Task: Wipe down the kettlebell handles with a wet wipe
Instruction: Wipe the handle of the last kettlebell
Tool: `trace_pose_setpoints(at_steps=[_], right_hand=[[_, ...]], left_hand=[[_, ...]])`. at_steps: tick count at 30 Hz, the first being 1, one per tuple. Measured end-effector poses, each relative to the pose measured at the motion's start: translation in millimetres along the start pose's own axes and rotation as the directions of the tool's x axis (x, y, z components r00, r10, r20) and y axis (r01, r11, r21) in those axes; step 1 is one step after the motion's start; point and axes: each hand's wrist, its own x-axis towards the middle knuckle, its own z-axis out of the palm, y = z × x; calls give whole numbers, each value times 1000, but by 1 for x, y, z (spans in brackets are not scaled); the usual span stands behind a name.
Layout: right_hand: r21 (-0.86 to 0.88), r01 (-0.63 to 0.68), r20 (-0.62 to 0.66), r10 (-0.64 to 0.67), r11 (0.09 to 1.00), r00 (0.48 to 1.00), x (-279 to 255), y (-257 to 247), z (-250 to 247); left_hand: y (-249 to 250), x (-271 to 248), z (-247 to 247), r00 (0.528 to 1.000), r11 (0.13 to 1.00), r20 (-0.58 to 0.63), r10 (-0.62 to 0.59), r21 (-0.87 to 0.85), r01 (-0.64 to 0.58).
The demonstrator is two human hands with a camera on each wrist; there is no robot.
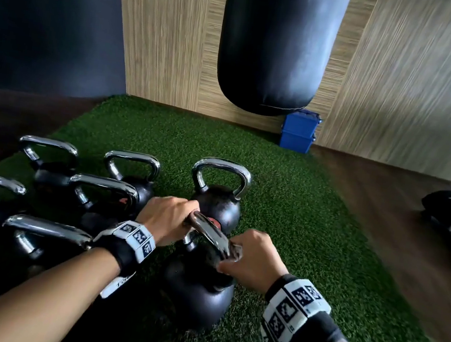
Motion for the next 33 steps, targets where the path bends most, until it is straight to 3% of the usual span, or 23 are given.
trace_pose_setpoints(at_steps=[6,15,18,21,25,27,29,33], right_hand=[[-75,64,-122,-73,995,990,11,21,2],[-95,25,-141,-38,995,989,8,19,3],[-97,-12,-99,2,995,995,7,14,-1],[-98,-6,9,7,995,1000,9,13,-17],[-44,11,186,-2,999,983,25,17,-50],[34,-28,188,22,999,982,41,18,-63],[182,-49,118,28,982,993,62,19,-73],[342,-22,-20,31,940,999,114,22,-81]], left_hand=[[11,-25,-4,991,980,6,-137,144,135],[23,-26,-23,979,984,128,-162,102,149],[24,-26,-36,961,988,235,-148,78,133],[14,-19,-52,894,997,441,-75,25,71],[-11,17,-84,706,999,708,15,-30,9],[-21,42,-93,636,999,770,48,-29,-40],[-27,67,-90,643,996,763,61,-7,-87],[-27,114,-52,729,995,678,97,-38,-96]])
